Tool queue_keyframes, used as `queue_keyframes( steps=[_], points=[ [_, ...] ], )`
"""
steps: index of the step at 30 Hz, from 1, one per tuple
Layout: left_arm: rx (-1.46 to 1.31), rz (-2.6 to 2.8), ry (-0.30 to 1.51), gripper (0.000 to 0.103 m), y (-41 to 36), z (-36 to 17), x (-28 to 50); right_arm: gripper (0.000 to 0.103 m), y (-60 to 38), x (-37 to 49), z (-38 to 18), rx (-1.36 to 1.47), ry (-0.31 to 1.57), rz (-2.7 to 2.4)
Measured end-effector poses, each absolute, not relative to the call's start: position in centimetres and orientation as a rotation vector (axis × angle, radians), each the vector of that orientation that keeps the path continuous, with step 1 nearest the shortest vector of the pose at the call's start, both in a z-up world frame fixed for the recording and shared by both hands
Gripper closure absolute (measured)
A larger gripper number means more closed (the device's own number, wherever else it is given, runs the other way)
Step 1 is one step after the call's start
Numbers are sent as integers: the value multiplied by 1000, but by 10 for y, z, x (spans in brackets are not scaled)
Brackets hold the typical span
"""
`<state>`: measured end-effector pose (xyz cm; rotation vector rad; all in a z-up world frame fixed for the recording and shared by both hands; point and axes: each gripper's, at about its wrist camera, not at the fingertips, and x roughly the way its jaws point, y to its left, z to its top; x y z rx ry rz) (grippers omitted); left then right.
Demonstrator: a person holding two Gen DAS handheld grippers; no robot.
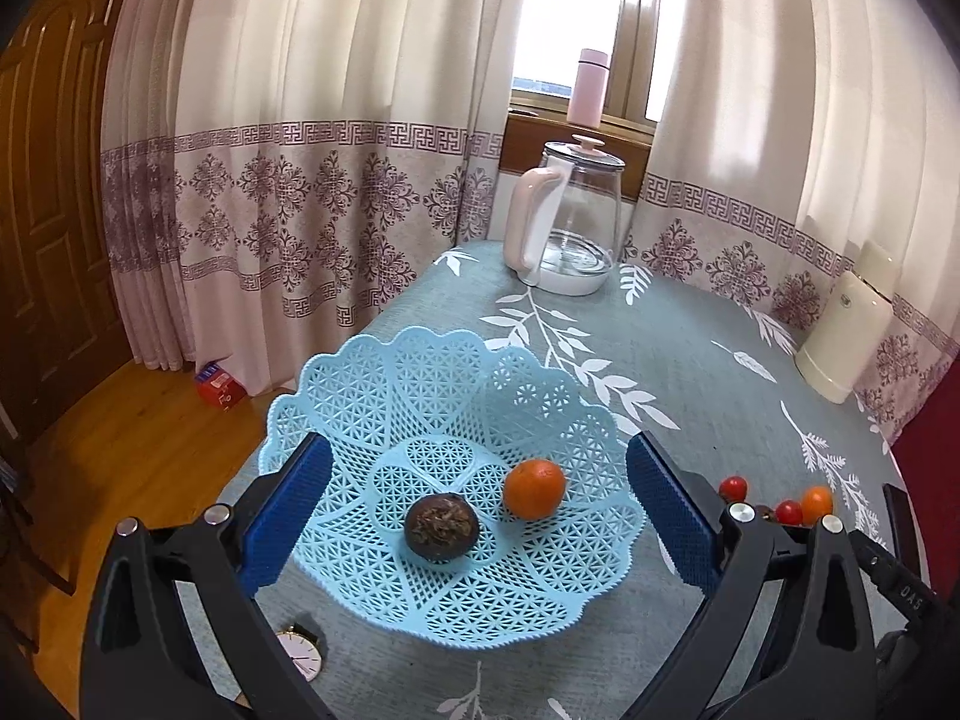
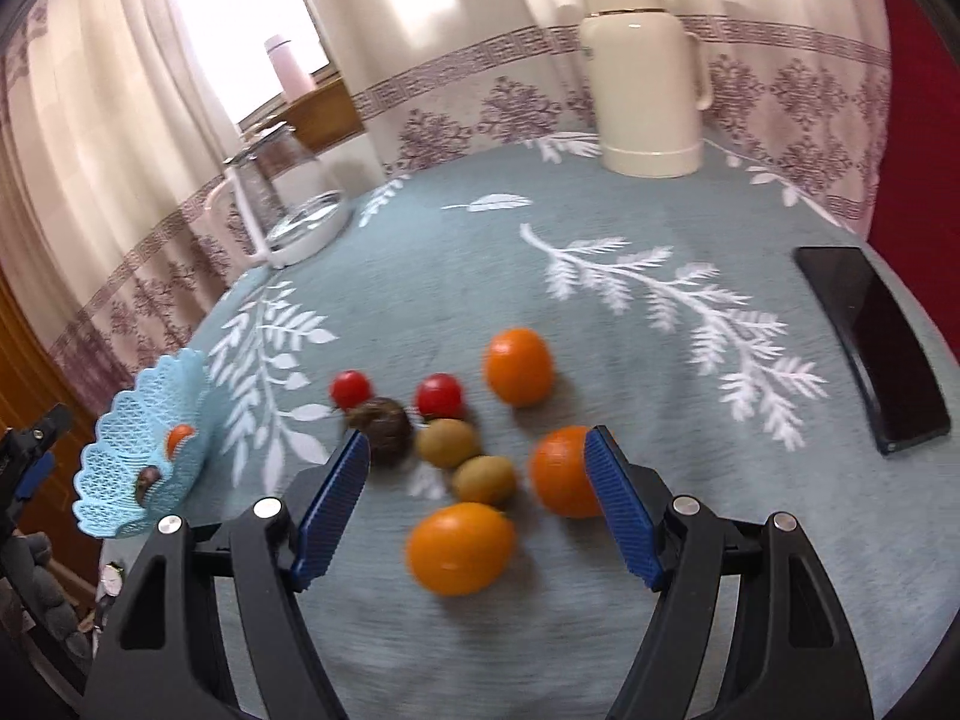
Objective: Organize fruits
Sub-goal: 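Move the right gripper back to the fruit and grasp a large orange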
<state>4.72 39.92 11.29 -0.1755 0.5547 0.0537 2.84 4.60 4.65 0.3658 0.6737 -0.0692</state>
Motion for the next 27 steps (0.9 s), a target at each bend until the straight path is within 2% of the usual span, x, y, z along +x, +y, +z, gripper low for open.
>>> queue_keyframes(
  steps=[10, 22, 27],
  points=[
    [-144, 31, 567, 3, 384, 109, 49, 29, 11, 28, 28, 408, 715, -139],
    [-120, 16, 576, 3, 374, 106, 50, 53, 9, 53, 12, 456, 788, -67],
    [-112, 14, 583, 3, 370, 103, 50, 57, 6, 54, 11, 453, 790, -59]
  ],
)
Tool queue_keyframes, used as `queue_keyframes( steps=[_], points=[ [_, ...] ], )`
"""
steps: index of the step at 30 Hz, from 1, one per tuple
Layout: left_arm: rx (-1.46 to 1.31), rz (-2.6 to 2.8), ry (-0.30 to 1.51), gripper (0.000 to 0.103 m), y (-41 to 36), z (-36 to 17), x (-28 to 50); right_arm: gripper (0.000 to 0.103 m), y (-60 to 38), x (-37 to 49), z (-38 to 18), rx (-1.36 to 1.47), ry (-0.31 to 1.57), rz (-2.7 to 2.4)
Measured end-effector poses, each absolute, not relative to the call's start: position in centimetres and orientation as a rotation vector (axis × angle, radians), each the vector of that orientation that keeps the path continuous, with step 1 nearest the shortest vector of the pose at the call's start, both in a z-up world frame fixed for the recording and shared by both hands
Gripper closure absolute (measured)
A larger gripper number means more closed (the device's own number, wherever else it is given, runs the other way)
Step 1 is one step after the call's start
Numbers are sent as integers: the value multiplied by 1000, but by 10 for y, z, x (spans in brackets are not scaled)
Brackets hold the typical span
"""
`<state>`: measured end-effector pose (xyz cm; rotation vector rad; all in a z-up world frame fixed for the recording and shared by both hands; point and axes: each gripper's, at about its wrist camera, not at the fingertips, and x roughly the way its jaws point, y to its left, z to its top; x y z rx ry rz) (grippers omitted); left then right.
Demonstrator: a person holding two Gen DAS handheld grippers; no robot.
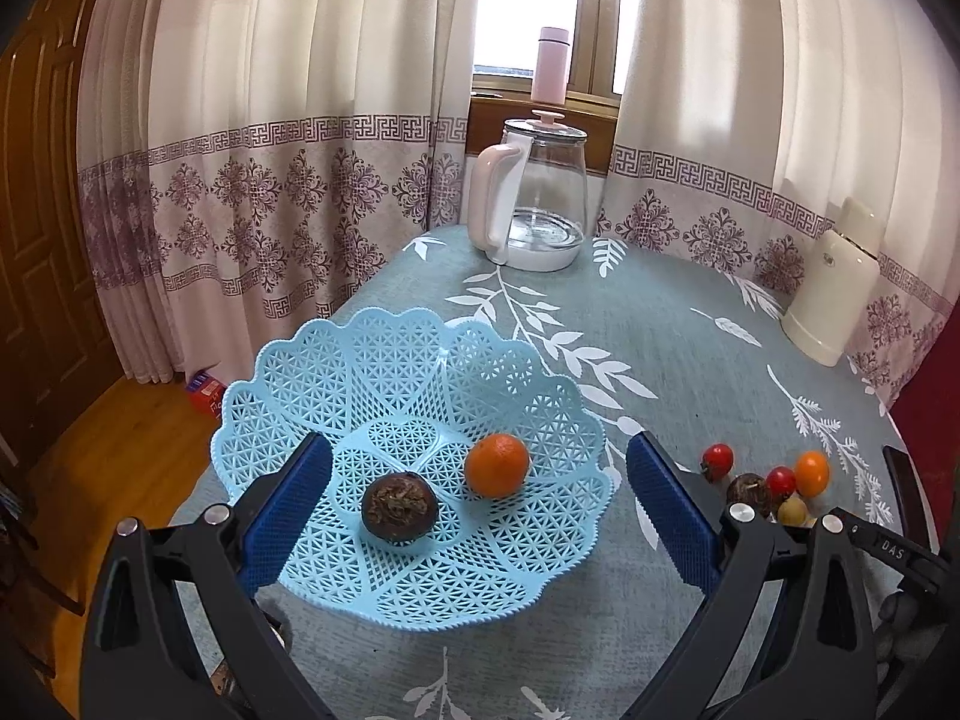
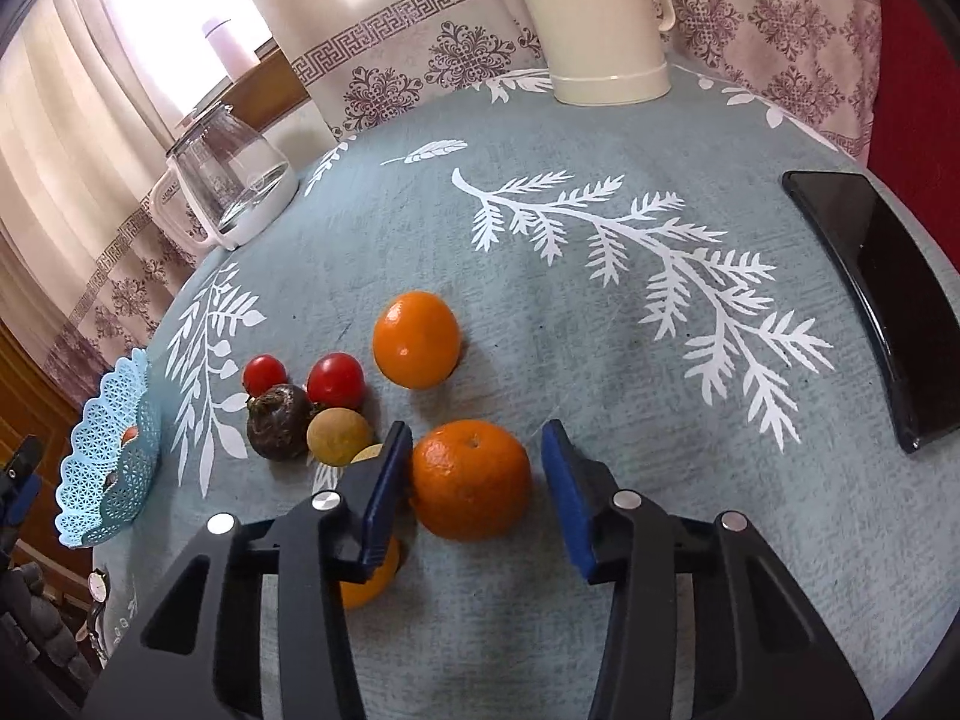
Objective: Organize fruits
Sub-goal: 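Move the right gripper back to the fruit and grasp a large orange, then grasp a large orange with the left gripper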
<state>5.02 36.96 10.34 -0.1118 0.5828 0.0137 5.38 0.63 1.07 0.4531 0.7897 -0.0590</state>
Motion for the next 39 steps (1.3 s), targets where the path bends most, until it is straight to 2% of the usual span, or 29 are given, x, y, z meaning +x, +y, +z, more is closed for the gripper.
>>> queue_keyframes(
  steps=[16, 17, 22, 31, 39],
  points=[
    [-90, -8, 604, 3, 343, 95, 45, 58, 2, 51, 8, 455, 791, -6],
    [-92, -9, 605, 3, 341, 95, 45, 63, 2, 50, 9, 455, 791, 1],
    [-89, -21, 614, 3, 331, 93, 42, 64, 2, 42, 13, 439, 785, 16],
    [-20, -128, 632, 3, 279, 86, 40, 64, -13, 33, 26, 332, 721, -88],
    [8, -299, 697, 3, 225, 70, 41, 64, -26, 34, 18, 344, 724, -86]
  ],
)
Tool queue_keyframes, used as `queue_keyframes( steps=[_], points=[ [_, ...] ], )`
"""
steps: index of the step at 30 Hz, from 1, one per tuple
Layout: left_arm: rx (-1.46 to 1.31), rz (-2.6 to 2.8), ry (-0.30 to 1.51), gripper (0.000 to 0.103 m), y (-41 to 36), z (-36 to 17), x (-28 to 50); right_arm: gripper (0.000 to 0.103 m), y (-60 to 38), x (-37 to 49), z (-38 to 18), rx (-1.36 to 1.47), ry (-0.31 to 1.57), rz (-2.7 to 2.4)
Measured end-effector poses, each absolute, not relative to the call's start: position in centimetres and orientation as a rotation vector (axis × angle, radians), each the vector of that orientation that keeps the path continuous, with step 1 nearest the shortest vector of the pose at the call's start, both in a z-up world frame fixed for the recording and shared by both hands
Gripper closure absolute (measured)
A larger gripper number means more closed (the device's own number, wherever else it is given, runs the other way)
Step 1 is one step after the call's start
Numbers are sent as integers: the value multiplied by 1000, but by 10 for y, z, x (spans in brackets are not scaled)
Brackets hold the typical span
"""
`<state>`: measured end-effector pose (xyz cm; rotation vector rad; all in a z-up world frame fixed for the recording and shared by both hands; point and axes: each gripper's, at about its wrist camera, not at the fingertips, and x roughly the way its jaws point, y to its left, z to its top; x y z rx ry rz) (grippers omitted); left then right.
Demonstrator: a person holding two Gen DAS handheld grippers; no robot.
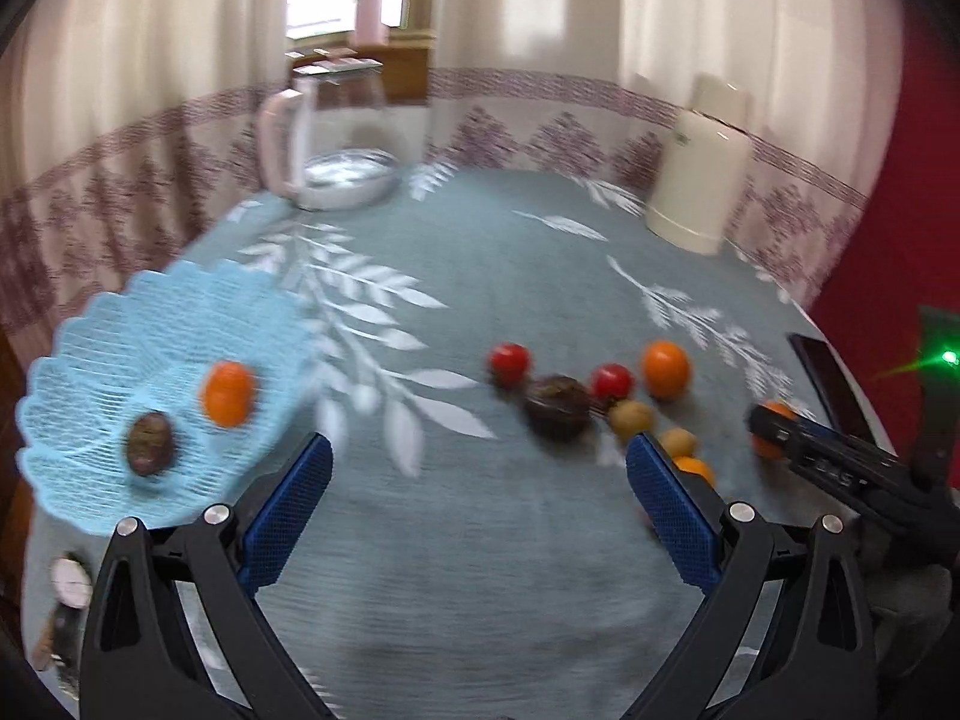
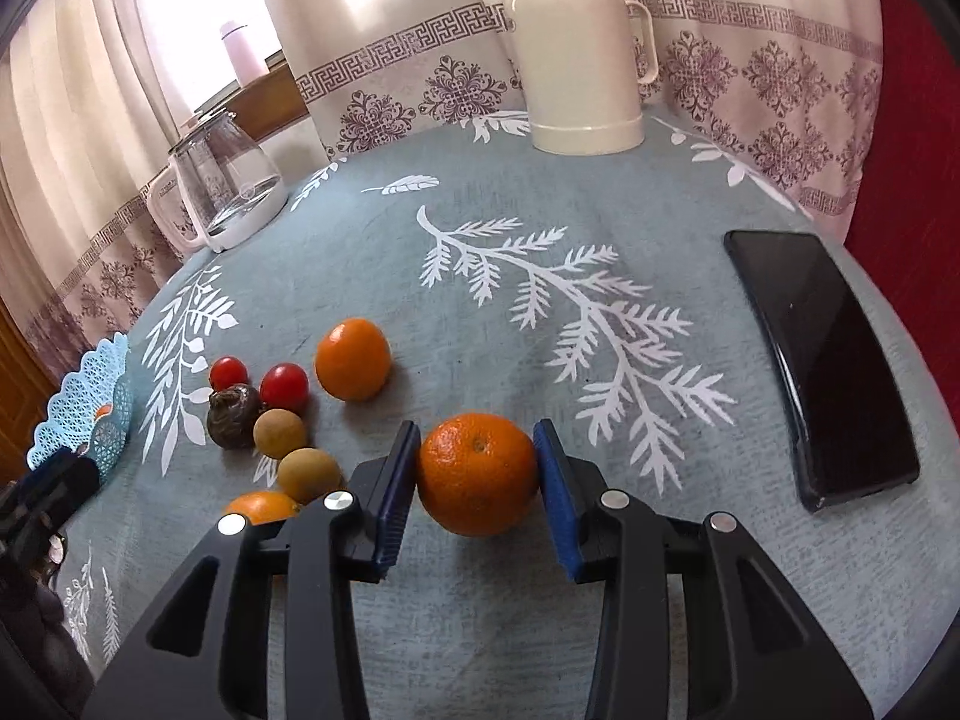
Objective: Organize fruits
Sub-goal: 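Grasp a large orange with the left gripper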
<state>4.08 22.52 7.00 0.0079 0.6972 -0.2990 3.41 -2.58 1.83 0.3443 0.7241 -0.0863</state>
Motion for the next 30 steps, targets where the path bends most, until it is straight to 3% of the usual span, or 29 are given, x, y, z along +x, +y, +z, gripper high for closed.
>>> queue_keyframes(
  steps=[7, 23, 30],
  points=[
    [61, -447, 757, 7, 184, 50, 43, 63, -34, 32, 13, 403, 713, -76],
    [101, -608, 860, 60, 144, 23, 51, 63, -34, 32, 11, 416, 714, -59],
    [94, -614, 851, 61, 145, 24, 47, 63, -34, 33, 10, 416, 719, -59]
  ],
)
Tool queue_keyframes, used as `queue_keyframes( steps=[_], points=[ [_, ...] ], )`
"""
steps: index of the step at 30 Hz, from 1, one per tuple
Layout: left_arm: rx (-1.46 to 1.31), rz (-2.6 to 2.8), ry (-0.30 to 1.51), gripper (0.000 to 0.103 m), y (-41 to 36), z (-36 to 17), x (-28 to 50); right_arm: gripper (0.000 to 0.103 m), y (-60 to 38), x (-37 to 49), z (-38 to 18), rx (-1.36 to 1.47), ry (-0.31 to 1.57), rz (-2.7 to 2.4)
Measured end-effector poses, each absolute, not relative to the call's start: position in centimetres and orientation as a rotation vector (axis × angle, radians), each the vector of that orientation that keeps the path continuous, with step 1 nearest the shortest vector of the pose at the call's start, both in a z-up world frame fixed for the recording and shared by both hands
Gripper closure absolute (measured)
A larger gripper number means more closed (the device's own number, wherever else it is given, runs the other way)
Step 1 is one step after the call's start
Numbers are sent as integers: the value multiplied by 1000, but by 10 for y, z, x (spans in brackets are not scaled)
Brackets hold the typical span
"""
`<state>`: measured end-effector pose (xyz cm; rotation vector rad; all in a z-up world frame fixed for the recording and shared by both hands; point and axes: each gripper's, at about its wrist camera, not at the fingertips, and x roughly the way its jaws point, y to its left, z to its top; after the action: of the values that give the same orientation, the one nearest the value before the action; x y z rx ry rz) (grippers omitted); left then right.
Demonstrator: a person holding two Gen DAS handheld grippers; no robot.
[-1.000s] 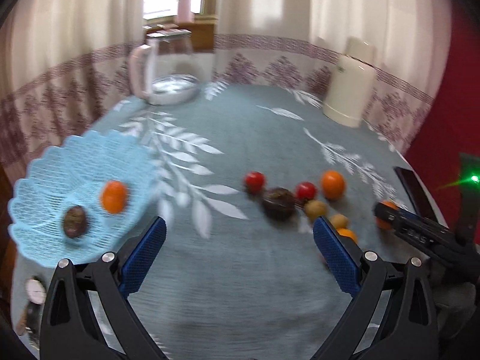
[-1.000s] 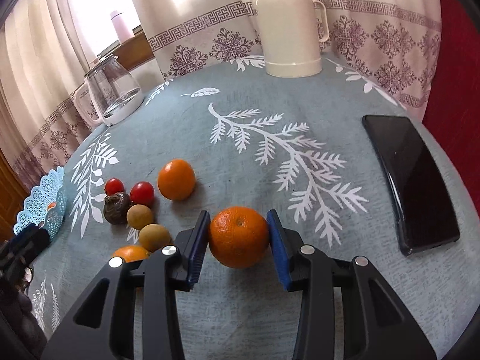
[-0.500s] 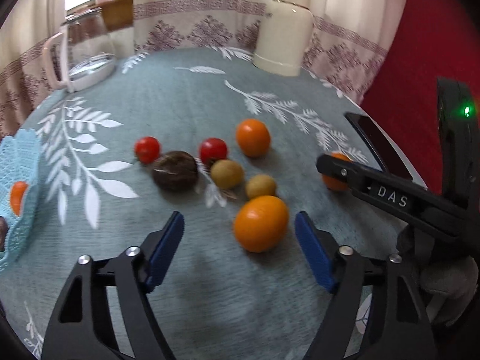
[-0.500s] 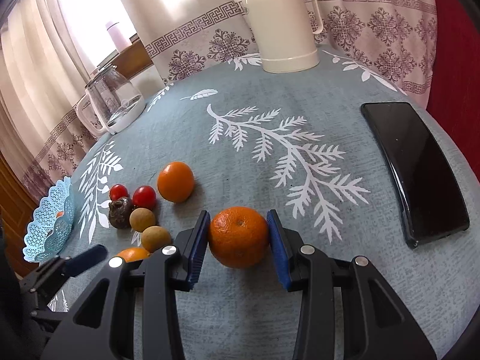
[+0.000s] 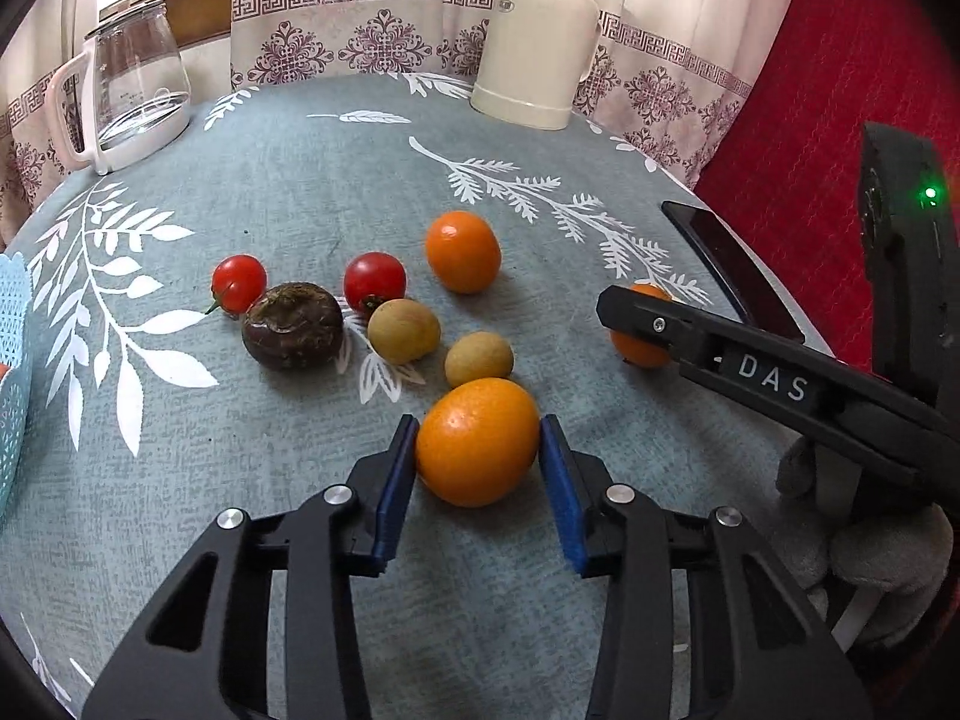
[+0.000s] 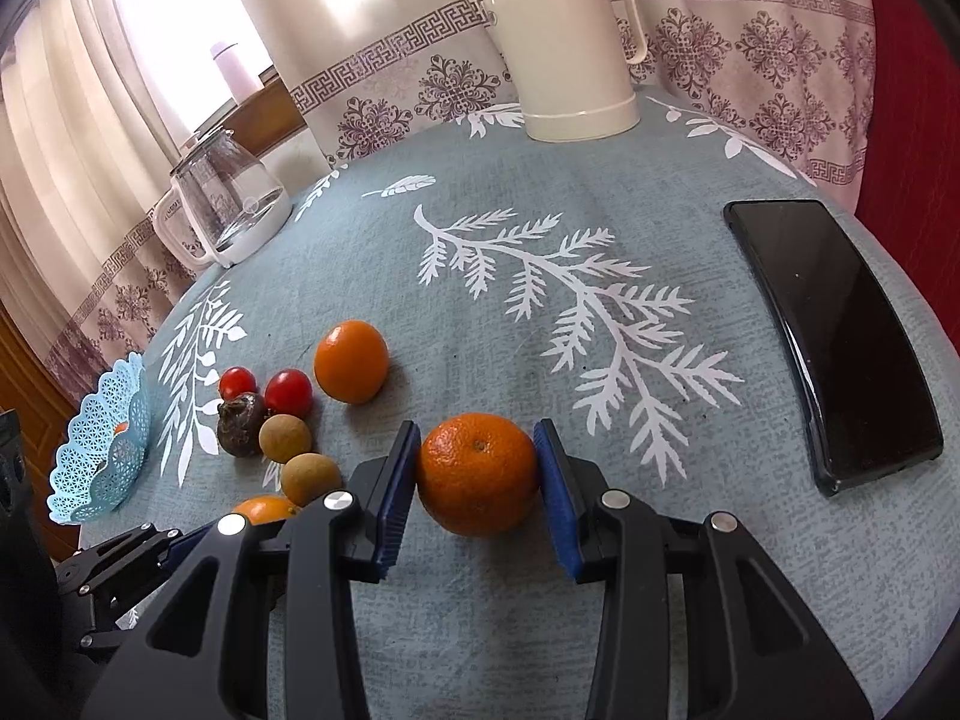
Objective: Organize fruits
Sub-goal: 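Grasp a large orange with the left gripper, then carry the orange to the basket and release it with the left gripper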
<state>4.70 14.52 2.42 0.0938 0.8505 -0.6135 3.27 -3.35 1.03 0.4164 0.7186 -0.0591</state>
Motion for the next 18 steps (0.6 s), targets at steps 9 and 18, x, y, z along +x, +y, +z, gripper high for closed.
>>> queue_keyframes(
  steps=[9, 18],
  points=[
    [109, -608, 817, 61, 150, 34, 33, 62, -32, 34, 10, 407, 726, -55],
    [90, -543, 770, 61, 168, 50, 30, 63, -30, 31, 12, 392, 707, -57]
  ],
)
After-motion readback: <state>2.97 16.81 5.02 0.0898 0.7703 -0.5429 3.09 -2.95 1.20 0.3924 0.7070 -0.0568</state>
